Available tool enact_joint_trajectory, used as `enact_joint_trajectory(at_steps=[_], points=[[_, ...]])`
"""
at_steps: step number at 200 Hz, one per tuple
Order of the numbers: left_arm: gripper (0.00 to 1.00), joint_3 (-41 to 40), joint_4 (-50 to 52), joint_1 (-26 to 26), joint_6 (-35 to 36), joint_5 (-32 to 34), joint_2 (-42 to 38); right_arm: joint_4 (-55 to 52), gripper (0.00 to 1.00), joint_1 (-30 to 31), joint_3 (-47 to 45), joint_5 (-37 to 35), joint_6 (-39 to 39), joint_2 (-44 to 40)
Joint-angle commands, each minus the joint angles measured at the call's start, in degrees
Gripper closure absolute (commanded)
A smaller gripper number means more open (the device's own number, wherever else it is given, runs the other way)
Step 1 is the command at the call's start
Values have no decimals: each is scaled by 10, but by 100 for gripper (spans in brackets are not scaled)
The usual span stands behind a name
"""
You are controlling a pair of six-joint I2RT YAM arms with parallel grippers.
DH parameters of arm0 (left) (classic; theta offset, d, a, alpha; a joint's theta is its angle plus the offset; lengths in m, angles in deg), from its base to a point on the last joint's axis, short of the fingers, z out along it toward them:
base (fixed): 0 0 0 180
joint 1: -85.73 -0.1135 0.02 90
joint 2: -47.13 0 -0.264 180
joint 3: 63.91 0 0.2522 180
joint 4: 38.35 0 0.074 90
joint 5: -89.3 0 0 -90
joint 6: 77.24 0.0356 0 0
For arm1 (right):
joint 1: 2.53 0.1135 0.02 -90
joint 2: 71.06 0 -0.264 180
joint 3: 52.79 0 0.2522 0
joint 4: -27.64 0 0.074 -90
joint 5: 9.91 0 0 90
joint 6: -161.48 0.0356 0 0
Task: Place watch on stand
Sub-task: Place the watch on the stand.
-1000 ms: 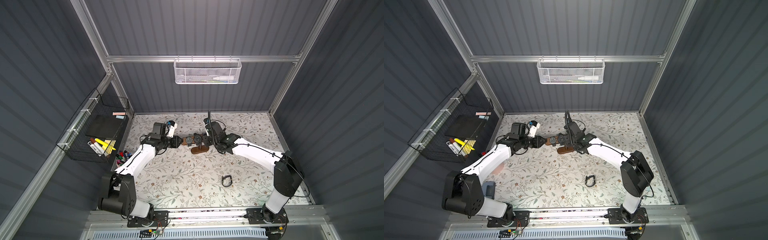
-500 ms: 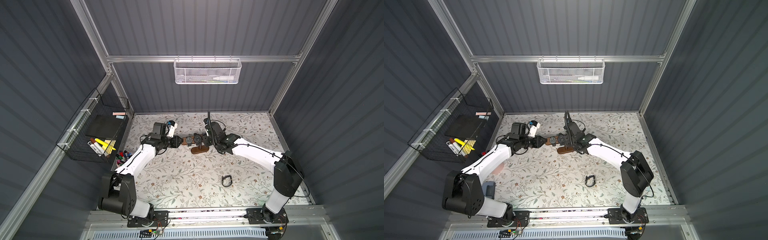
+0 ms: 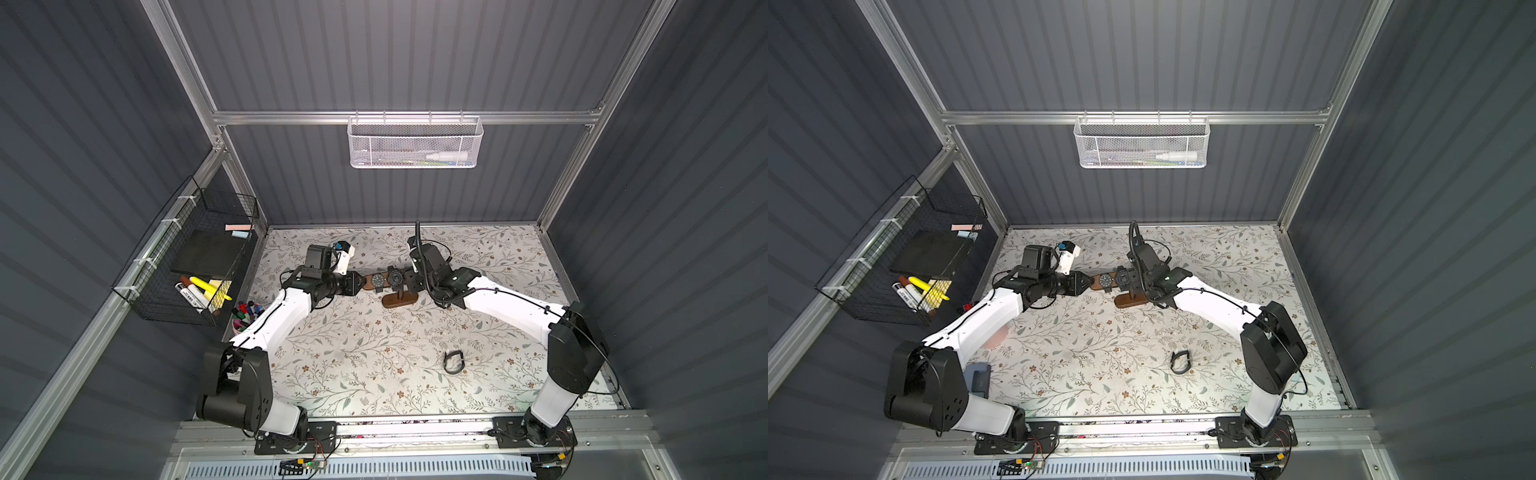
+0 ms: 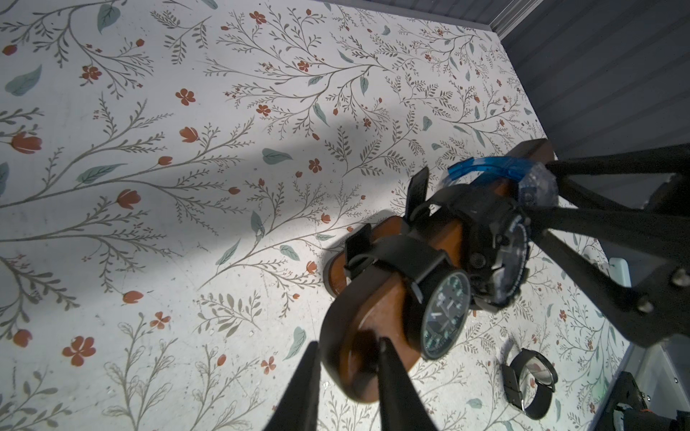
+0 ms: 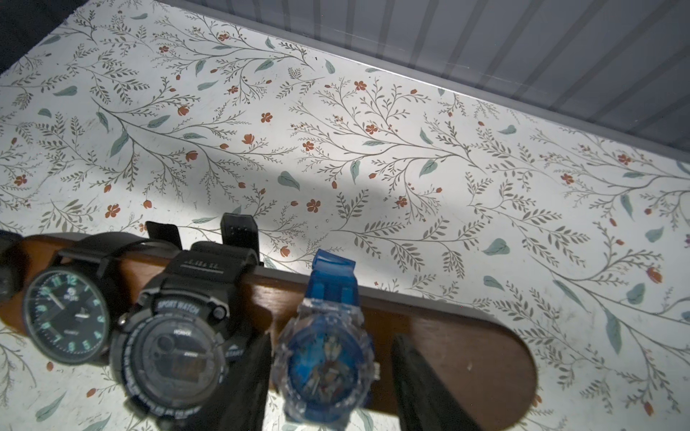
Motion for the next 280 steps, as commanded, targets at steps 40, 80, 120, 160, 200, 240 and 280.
enact_joint_trajectory(at_steps=[40,80,120,160,200,240,280], points=[[73,7,10,1,2,1,14,-2,39,2,11,-43,-21,-34],[72,8,10,1,4,0,11,-2,35,3,5,-55,-27,-70],[69,7,7,1,6,0,1,-20,33,2,-21,-57,-13,-126],[64,2,2,1,12,0,-25,-168,35,2,-94,-42,105,-206],[58,-4,-1,1,16,1,-59,-239,40,19,-232,45,252,-305],[57,-5,7,1,20,-4,-81,-285,44,77,-307,14,383,-343],[57,-10,19,1,-8,9,-128,-264,50,96,-357,-6,427,-335]])
